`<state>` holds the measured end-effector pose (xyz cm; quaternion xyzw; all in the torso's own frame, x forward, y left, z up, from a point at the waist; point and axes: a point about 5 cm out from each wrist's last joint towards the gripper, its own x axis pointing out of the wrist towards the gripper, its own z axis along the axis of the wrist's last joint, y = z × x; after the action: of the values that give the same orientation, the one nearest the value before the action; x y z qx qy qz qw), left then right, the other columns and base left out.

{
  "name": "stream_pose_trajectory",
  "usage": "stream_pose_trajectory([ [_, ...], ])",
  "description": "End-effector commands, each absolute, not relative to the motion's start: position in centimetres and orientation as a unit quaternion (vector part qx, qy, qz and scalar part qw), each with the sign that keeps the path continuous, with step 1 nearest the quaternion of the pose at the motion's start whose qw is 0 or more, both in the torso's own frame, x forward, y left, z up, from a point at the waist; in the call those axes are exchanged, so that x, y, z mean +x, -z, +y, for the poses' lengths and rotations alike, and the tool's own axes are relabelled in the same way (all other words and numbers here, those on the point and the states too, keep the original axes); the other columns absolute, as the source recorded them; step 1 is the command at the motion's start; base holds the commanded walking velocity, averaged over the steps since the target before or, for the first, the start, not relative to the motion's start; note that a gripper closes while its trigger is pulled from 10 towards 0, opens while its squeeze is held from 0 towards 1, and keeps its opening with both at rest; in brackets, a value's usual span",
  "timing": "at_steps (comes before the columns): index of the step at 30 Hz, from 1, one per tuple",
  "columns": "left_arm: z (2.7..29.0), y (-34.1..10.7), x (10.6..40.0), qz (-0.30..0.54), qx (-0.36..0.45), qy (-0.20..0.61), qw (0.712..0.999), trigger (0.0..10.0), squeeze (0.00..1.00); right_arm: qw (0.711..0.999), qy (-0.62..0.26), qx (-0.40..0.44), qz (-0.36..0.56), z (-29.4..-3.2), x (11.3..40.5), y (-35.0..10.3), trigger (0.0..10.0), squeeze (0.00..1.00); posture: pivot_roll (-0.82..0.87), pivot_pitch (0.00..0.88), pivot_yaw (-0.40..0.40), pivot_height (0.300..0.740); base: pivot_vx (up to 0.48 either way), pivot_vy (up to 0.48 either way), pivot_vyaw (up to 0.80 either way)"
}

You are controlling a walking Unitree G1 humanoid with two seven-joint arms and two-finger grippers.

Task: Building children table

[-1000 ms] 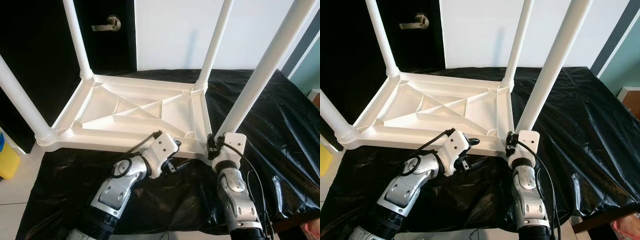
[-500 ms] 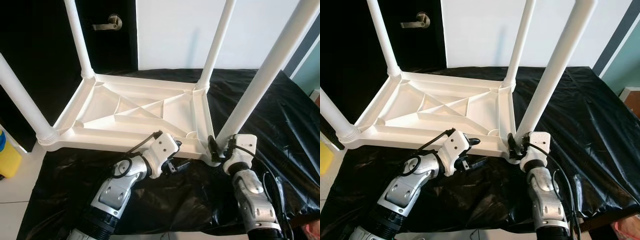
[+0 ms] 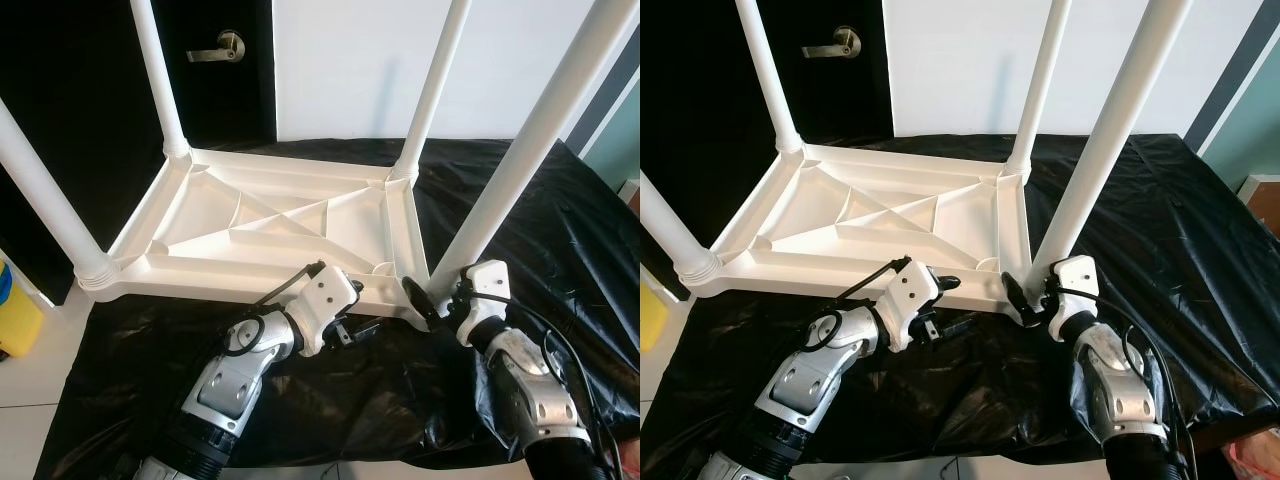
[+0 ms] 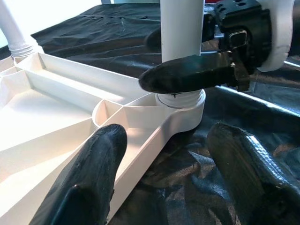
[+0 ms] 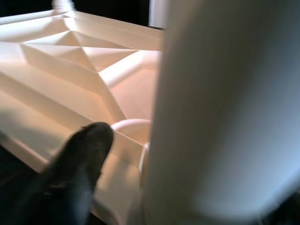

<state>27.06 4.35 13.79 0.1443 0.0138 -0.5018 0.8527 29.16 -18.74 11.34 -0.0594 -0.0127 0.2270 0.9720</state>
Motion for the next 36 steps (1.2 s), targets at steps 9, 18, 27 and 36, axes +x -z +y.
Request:
stream_pose_trajectory([
  [9,4.4,-13.9,27.3,0.011,0.146,0.485,0.862,10.0,0.0,0.962,-0.259,-0.084,0.01,-19.0,29.6,-10.3,0.0,0.0,0.0,0.0,-0.038,0.74,0.0,0.0,0.0],
  [18,4.4,-13.9,27.4,0.012,0.145,0.485,0.862,10.0,0.0,0.968,-0.24,-0.076,0.02,-19.7,29.2,-9.6,10.0,0.0,-0.01,0.0,-0.032,0.74,0.0,0.0,0.0],
  [27,4.4,-13.9,27.5,0.012,0.144,0.483,0.864,10.0,0.0,0.988,-0.148,-0.051,0.01,-19.6,28.6,-9.2,10.0,0.0,-0.01,0.0,-0.039,0.74,0.0,0.0,0.0],
  [36,4.5,-13.9,27.4,0.013,0.144,0.479,0.866,10.0,0.0,0.998,-0.058,-0.027,-0.005,-19.0,28.2,-9.4,10.0,0.0,0.0,0.0,-0.044,0.74,0.0,0.0,0.0],
])
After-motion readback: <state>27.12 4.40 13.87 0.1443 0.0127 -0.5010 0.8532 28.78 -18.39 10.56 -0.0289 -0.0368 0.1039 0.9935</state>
